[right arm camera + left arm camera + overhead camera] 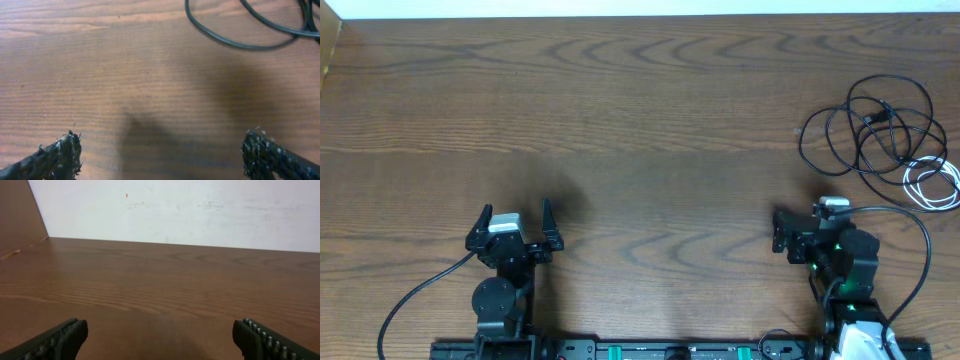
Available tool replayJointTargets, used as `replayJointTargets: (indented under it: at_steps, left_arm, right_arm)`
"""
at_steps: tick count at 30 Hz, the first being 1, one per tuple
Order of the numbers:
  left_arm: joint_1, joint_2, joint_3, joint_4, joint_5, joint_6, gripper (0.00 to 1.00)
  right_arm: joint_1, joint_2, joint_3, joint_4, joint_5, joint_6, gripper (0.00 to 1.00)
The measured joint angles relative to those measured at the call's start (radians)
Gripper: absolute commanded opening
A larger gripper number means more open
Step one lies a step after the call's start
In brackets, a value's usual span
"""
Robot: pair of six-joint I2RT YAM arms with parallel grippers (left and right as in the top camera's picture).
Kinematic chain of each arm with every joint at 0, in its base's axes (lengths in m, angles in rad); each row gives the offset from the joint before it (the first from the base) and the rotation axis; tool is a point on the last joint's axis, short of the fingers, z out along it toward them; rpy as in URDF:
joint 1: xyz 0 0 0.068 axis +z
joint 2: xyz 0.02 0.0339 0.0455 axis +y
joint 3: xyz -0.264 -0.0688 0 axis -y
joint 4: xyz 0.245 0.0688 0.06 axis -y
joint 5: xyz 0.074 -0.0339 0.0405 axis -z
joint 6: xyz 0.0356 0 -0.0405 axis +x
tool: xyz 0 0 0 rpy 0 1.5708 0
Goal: Untangle cables
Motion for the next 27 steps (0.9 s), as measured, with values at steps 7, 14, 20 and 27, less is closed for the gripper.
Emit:
replayJointTargets:
  at_steps: [7,14,20,27]
  left_arm:
    - [0.000,0.000,0.000,0.000,0.000,0.000,0.98]
    - [0.000,0.000,0.000,0.000,0.000,0.000,0.98]
    - [0.000,0.000,0.000,0.000,0.000,0.000,0.98]
    - [0.000,0.000,0.000,0.000,0.000,0.000,0.98]
  right_arm:
    - [-0.003,-0.142,0.000,-0.121,0.010,0.008,0.99]
    - [0.008,-0.295,0.000,-0.262,0.029,0.011,0.99]
    - [0.063,-0.457,0.000,-0.388,0.086,0.011,0.99]
    - [0.135,-0.636,0.000,-0.391,0.119,0.004,0.99]
